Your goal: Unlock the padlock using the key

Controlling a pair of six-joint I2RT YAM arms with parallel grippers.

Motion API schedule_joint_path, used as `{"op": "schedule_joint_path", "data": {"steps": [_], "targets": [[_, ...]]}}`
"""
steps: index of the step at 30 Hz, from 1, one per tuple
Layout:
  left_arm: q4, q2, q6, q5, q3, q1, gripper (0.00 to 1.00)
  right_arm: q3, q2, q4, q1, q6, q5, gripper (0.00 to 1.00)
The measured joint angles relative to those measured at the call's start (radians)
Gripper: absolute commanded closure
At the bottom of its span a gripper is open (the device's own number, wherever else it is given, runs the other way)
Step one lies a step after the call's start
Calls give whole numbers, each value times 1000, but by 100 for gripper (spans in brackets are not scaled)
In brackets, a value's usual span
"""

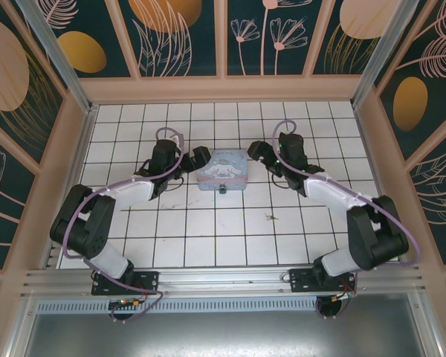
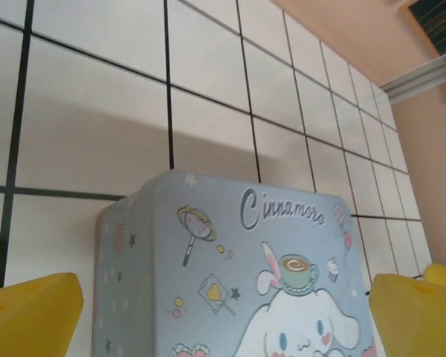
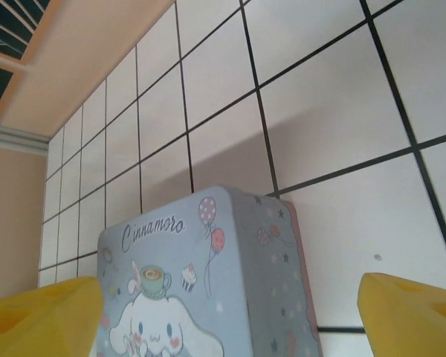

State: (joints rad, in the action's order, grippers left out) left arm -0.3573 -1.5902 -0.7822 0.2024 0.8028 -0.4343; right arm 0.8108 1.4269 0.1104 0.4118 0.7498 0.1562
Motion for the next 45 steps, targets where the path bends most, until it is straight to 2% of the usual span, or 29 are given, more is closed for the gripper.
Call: {"op": "schedule_joint_path", "data": {"steps": [6, 13, 29, 45], "targets": [[85, 53, -1, -26, 37, 0, 1, -144, -94, -112, 12, -46, -3, 22], [71, 125, -67, 36, -53, 0, 1, -266, -152, -208, 73, -56, -22, 25], [56, 183, -111, 78, -93, 0, 1, -287, -137, -281, 259, -20, -95, 27], [43, 199, -114, 84, -108, 0, 2, -297, -188, -389, 307, 7, -146, 30]]}}
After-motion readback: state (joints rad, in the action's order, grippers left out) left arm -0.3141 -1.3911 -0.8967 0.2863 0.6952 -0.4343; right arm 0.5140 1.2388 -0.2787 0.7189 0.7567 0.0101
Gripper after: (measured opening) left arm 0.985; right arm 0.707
